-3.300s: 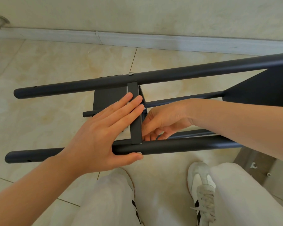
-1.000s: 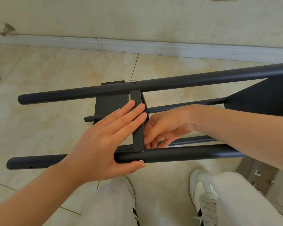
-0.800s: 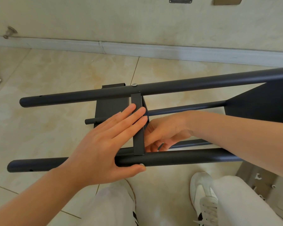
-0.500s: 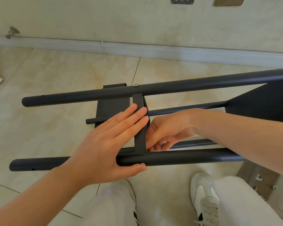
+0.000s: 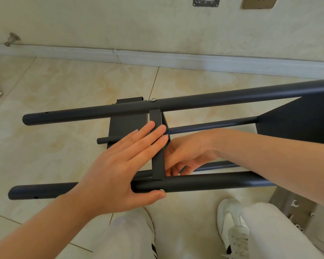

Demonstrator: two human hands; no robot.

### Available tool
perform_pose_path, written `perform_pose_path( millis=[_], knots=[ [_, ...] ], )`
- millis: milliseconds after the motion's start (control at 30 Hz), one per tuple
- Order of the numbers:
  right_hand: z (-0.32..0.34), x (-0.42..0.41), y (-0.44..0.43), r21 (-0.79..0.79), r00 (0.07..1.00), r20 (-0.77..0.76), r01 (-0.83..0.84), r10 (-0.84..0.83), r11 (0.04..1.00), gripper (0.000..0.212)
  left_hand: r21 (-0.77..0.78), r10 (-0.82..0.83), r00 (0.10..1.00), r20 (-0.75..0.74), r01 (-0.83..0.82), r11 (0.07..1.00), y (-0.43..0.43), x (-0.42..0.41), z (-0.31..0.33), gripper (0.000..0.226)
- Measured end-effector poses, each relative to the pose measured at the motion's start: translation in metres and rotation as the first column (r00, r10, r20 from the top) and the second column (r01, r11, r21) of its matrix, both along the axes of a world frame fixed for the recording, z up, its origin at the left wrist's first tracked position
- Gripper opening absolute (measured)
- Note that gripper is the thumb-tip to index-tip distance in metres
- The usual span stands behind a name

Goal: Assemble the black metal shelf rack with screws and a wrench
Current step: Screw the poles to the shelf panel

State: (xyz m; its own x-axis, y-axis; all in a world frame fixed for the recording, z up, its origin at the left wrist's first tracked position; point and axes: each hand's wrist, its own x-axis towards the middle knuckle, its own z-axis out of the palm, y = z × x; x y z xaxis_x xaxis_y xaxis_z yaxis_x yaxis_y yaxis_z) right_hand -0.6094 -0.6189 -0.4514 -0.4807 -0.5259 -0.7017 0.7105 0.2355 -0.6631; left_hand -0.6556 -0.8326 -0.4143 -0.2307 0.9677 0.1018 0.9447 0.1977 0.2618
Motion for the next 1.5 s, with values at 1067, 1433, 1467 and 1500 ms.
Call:
perform_pose_path(
  millis=[1067, 1433, 1467, 1500],
  knots=[
    [-0.003, 0.004, 0.008, -0.067, 1.0, 0.004, -0.004, 0.004, 0.998, 0.013, -0.008, -0.002, 1.0, -0.013, 0.002, 1.0, 0.001, 0.0, 0.0, 0.091],
    [0.001, 0.004, 0.007, -0.051, 1.0, 0.002, -0.002, 0.002, 0.999, 0.013, -0.002, -0.002, 1.0, -0.006, 0.002, 1.0, 0.001, 0.0, 0.001, 0.09],
    [0.001, 0.004, 0.005, -0.042, 1.0, 0.0, -0.002, 0.002, 0.999, 0.013, 0.0, -0.002, 1.0, -0.003, 0.002, 1.0, 0.001, 0.001, 0.001, 0.09],
    [0.0, 0.004, 0.003, -0.035, 1.0, -0.003, -0.002, 0.002, 0.999, 0.013, 0.001, -0.002, 1.0, -0.001, 0.002, 1.0, 0.001, 0.001, 0.001, 0.09]
  ],
)
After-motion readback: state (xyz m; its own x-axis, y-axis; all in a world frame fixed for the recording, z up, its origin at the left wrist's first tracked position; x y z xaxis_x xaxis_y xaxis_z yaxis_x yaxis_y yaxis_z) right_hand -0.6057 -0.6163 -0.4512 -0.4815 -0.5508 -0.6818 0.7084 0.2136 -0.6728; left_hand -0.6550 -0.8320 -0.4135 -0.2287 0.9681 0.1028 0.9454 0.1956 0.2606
